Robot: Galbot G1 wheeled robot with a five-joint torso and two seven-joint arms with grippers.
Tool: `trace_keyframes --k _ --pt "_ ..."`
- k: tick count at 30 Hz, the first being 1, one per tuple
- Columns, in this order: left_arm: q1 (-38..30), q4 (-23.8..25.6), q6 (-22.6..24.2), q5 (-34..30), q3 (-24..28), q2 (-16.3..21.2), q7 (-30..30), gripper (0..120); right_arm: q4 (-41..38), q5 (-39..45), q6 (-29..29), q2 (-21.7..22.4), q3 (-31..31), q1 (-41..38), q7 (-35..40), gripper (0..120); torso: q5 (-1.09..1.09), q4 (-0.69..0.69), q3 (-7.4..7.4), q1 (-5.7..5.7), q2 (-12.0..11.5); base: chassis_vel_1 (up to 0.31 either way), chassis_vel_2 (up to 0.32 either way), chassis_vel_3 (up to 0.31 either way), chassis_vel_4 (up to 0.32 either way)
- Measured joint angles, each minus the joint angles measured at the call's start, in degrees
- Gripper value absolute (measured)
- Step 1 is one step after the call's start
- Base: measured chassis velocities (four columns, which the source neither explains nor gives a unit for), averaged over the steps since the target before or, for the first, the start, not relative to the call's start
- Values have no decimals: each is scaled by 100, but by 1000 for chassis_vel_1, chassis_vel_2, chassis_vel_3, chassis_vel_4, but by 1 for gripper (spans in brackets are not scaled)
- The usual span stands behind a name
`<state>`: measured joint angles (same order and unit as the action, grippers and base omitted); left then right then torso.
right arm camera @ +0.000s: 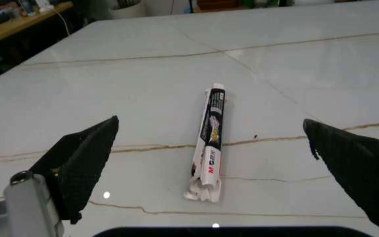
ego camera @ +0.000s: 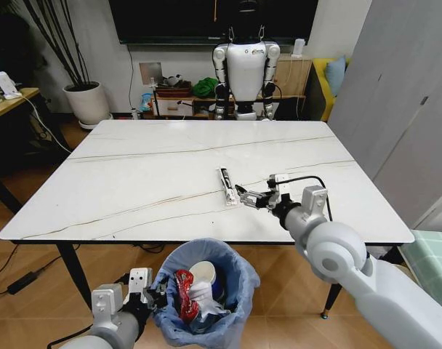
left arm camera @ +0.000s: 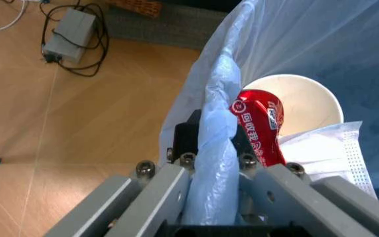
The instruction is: Pick up the trash bin and place the trash from the table into it.
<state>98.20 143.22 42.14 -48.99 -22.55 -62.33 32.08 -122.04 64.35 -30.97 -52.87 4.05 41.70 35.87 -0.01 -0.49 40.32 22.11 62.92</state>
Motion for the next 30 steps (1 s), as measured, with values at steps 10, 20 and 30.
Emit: trace_keyframes --k 10,20,30 --pt "-13 3 0 -9 25 39 -2 0 1077 483 -408 -546 904 -990 983 100 0 -1 0 0 0 0 0 0 0" --pt "-112 3 0 -36 55 51 -26 0 1563 610 -444 -908 1221 -1351 1252 100 0 0 0 0 0 0 0 0 0" --pt "-142 3 0 -37 59 38 -38 0 1784 660 -426 -1225 1512 -1484 1350 97 0 0 -1 -1 0 0 0 0 0"
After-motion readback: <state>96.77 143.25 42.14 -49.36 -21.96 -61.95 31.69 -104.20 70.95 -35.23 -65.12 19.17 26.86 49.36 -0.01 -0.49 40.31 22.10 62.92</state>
